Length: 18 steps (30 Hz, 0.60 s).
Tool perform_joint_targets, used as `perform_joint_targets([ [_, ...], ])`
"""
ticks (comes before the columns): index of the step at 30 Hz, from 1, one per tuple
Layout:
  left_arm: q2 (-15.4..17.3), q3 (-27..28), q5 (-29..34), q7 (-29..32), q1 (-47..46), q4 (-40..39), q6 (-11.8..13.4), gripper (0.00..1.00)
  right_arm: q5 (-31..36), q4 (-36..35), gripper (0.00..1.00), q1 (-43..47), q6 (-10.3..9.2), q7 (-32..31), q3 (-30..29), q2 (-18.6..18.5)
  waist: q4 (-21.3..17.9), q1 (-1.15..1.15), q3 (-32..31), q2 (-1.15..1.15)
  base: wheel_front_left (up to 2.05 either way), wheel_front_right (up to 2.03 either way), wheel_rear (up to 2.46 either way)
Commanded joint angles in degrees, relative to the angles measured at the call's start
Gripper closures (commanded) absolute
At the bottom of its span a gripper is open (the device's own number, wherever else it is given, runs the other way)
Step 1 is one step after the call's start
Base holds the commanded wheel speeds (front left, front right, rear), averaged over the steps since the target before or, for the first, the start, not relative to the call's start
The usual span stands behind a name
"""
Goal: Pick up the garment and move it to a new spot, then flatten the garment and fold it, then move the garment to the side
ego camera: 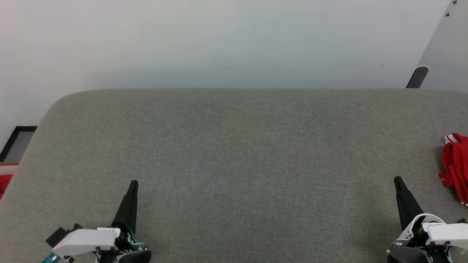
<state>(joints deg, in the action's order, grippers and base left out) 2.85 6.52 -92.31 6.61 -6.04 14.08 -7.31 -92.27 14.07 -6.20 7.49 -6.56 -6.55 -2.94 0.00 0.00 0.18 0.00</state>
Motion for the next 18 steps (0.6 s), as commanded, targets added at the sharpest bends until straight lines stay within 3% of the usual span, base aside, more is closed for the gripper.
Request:
perform_joint_targets([
  [1, -0.04, 0.12, -0.17, 0.09, -0.58, 0.07, -0.37, 1.00, -0.26, 0.01, 1.00, -0.21, 0.00, -0.03, 0.00, 0.22, 0.00, 0.00, 0.00, 0.00, 0.00, 0.00, 0.00],
  [18, -0.04, 0.12, -0.18, 0.08, -0.58, 0.06, -0.37, 1.00, -0.26, 0.01, 1.00, -0.21, 0.00, -0.02, 0.01, 0.22, 0.00, 0.00, 0.00, 0.00, 0.00, 0.00, 0.00],
])
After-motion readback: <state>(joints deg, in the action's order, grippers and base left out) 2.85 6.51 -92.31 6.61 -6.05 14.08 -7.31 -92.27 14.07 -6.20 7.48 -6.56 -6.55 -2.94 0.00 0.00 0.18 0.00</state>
